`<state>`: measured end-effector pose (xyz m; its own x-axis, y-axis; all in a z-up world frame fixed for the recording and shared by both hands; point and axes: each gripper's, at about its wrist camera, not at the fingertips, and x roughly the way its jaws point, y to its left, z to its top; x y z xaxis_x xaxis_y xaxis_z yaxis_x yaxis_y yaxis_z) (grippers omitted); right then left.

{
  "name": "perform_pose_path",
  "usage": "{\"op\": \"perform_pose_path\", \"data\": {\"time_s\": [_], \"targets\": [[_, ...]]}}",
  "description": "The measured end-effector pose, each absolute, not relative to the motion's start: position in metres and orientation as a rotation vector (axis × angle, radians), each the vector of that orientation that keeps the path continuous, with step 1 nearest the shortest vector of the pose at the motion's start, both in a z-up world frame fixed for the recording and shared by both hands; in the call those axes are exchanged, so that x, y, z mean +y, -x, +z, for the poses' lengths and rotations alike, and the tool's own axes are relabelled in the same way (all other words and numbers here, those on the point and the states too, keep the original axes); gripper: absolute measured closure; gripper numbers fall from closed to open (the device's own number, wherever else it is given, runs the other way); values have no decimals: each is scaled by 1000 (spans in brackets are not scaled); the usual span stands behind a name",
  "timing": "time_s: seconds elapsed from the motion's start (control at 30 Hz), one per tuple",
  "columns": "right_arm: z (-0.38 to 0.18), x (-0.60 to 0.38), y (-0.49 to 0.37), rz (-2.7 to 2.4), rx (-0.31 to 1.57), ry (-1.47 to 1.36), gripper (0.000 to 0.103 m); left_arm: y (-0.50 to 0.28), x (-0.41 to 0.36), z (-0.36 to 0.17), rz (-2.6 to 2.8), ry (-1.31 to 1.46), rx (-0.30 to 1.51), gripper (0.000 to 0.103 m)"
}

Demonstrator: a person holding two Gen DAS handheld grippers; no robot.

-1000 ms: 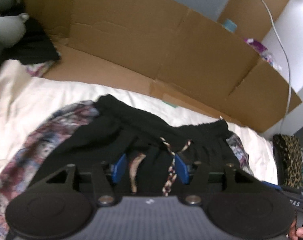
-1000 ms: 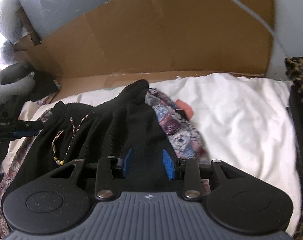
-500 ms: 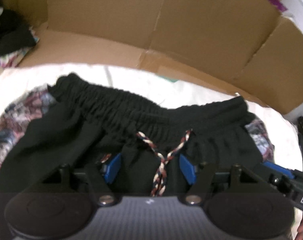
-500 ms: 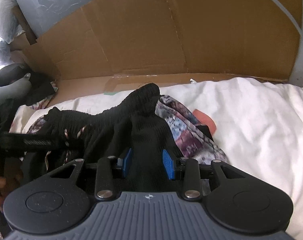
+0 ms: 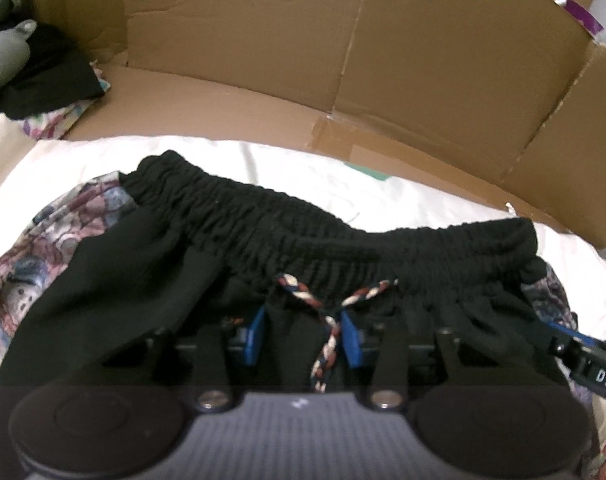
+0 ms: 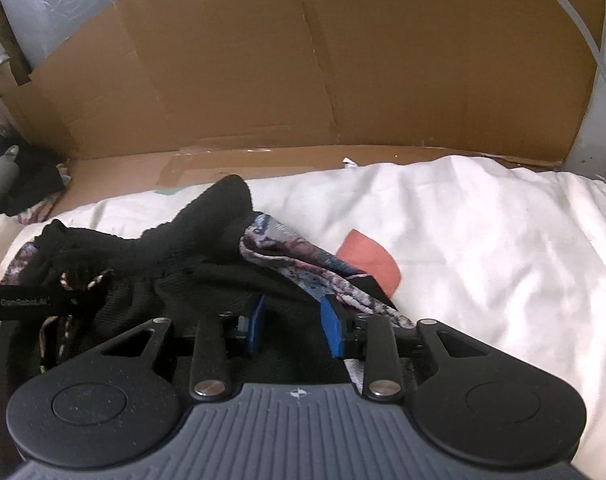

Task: Fold clothes
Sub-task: 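Lift the top layer with both tools and lay the shorts out flat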

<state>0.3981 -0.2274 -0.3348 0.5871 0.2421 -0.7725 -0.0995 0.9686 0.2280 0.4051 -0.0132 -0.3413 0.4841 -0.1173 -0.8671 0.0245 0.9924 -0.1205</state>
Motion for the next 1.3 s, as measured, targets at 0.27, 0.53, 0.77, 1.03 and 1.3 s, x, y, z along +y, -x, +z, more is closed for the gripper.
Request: {"op": "perform_pose_path", "data": {"time_s": [0.27, 0.53, 0.77, 1.03, 1.3], "targets": [[-318, -227, -393, 223, 890, -188, 69, -394, 27, -321, -188, 244, 1051, 53], [-312, -209, -393, 288, 865, -208, 69, -399, 87, -313, -112, 317, 1009, 63], [-325, -170, -385, 348, 898, -119, 68, -404, 83, -336, -113, 268, 1049, 66], [-336, -162, -382, 345, 944, -37, 69, -393, 84, -317, -140, 204, 1022, 69], [-313, -150, -373, 430, 879, -93, 69, -383, 71, -311, -254, 214, 1029, 82]]}}
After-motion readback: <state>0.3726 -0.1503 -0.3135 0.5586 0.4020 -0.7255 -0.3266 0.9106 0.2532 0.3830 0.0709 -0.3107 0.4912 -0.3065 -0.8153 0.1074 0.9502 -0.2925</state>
